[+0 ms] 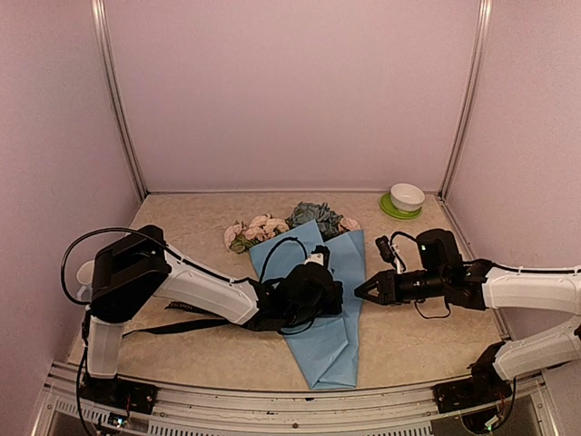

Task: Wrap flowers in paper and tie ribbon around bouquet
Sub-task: Place the ribbon in the folded bouquet.

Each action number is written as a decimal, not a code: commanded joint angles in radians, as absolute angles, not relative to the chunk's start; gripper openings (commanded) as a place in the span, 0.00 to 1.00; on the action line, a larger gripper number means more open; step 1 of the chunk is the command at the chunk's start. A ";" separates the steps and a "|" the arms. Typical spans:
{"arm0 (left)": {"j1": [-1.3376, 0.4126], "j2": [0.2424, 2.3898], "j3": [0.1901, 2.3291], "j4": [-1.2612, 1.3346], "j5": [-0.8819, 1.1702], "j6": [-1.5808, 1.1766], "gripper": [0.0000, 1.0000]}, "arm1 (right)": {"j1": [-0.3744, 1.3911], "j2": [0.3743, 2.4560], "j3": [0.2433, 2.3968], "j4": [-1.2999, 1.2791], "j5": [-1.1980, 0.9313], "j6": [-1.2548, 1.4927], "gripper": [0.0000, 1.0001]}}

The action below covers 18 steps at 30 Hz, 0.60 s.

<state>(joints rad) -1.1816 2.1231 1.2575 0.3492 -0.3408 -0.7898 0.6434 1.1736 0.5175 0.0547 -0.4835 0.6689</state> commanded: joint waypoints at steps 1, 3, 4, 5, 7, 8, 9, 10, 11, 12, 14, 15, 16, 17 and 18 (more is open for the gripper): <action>-1.208 2.134 1.263 0.339 -0.350 -0.729 0.00 | 0.567 1.211 0.606 0.006 -0.497 0.629 0.29; -1.199 2.137 1.256 0.337 -0.340 -0.751 0.00 | 0.566 1.224 0.619 -0.046 -0.472 0.601 0.28; -1.193 2.137 1.253 0.337 -0.339 -0.761 0.00 | 0.566 1.222 0.600 -0.052 -0.458 0.613 0.29; -1.189 2.137 1.249 0.336 -0.340 -0.767 0.00 | 0.566 1.217 0.571 -0.048 -0.451 0.635 0.33; -1.184 2.137 1.247 0.336 -0.343 -0.772 0.00 | 0.569 1.203 0.508 -0.024 -0.444 0.678 0.53; -1.184 2.138 1.247 0.335 -0.344 -0.772 0.00 | 0.582 1.201 0.489 -0.021 -0.436 0.691 0.61; -1.183 2.142 1.246 0.333 -0.341 -0.775 0.00 | 0.596 1.205 0.482 -0.029 -0.429 0.694 0.70; -1.183 2.146 1.245 0.330 -0.334 -0.781 0.00 | 0.606 1.215 0.482 -0.035 -0.435 0.696 0.77; -1.182 2.151 1.245 0.329 -0.325 -0.788 0.00 | 0.611 1.227 0.476 -0.032 -0.460 0.697 0.82; -1.179 2.155 1.245 0.327 -0.318 -0.795 0.00 | 0.613 1.237 0.462 -0.010 -0.494 0.706 0.87; -1.176 2.165 1.249 0.325 -0.311 -0.802 0.00 | 0.630 1.255 0.435 0.046 -0.547 0.728 0.98; -1.176 2.168 1.250 0.322 -0.311 -0.803 0.00 | 0.650 1.270 0.433 0.063 -0.561 0.736 1.00; -1.176 2.169 1.253 0.320 -0.313 -0.805 0.00 | 0.676 1.297 0.439 0.073 -0.570 0.737 1.00; -1.175 2.169 1.253 0.320 -0.313 -0.804 0.00 | 0.700 1.315 0.449 0.078 -0.577 0.736 1.00; -1.175 2.170 1.254 0.319 -0.313 -0.803 0.00 | 0.716 1.339 0.457 0.090 -0.588 0.736 1.00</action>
<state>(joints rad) -1.1793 2.1483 1.2575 0.3401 -0.3241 -0.7925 0.6453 1.2728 0.4473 0.0177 -0.5140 0.7136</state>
